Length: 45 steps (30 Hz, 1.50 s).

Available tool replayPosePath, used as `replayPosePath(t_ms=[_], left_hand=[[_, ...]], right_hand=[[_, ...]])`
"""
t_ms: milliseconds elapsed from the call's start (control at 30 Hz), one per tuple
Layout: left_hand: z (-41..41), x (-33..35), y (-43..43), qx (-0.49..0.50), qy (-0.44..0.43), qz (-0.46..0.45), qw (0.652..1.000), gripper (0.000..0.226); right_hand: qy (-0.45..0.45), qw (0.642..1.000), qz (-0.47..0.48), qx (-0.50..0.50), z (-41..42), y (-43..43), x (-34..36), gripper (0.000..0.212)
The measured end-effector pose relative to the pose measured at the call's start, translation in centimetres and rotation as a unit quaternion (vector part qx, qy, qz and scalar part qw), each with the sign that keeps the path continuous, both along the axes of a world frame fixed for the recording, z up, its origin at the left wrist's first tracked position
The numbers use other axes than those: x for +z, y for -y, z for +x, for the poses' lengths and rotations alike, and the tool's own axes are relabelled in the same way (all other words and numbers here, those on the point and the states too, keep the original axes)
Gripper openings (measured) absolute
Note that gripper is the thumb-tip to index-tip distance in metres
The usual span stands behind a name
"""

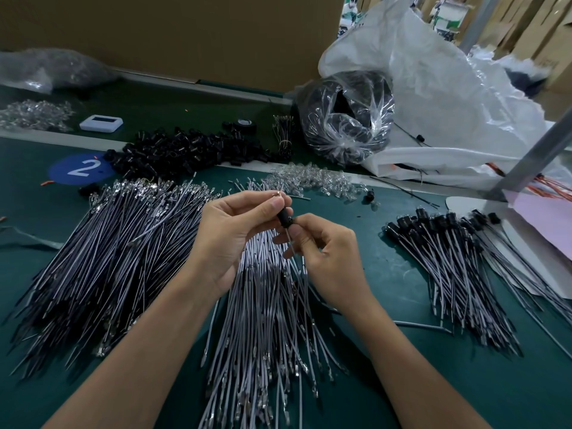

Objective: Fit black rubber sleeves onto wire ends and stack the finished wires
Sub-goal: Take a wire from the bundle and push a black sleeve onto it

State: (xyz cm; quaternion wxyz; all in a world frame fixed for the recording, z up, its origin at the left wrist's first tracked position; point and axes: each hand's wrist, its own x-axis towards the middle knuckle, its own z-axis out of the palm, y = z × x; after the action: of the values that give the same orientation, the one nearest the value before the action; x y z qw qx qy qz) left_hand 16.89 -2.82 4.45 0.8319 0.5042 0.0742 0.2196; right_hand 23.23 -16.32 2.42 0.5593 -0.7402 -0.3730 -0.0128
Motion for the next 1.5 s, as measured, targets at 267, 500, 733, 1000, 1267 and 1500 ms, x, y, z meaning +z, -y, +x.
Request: replayPosePath(t_ms=[267, 500, 733, 1000, 1267, 1500], left_hand=[[0.0, 0.0, 0.2, -0.01, 0.005, -0.003, 1.0, 0.021], [-0.1, 0.0, 0.2, 0.008, 0.003, 0.017, 1.0, 0.025], [-0.3, -0.1, 0.3, 0.025, -0.006, 0.047, 0.999, 0.02], [-0.3, -0.4, 0.9, 0.068, 0.015, 0.035, 0.997, 0.006], [-0.1, -0.7, 1.6, 0.05, 0.055, 0.026, 0.997, 0.006], [0.1, -0.8, 2.1, 0.07, 0.046, 0.071, 0.994, 0.024]], right_hand=[[-0.011, 1.0, -0.014, 0.007, 0.2, 0.1, -0.1, 0.022], [0.007, 1.0, -0.013, -0.009, 0.1, 0.1, -0.1, 0.019], [0.005, 1.0, -0.021, -0.018, 0.0, 0.1, -0.2, 0.016], [-0.091, 0.994, 0.044, 0.048, -0.8, -0.3, -0.1, 0.01], [-0.087, 0.992, 0.08, 0.033, -0.8, -0.4, -0.3, 0.011], [-0.065, 0.992, 0.11, 0.008, -0.2, -0.6, -0.4, 0.012]])
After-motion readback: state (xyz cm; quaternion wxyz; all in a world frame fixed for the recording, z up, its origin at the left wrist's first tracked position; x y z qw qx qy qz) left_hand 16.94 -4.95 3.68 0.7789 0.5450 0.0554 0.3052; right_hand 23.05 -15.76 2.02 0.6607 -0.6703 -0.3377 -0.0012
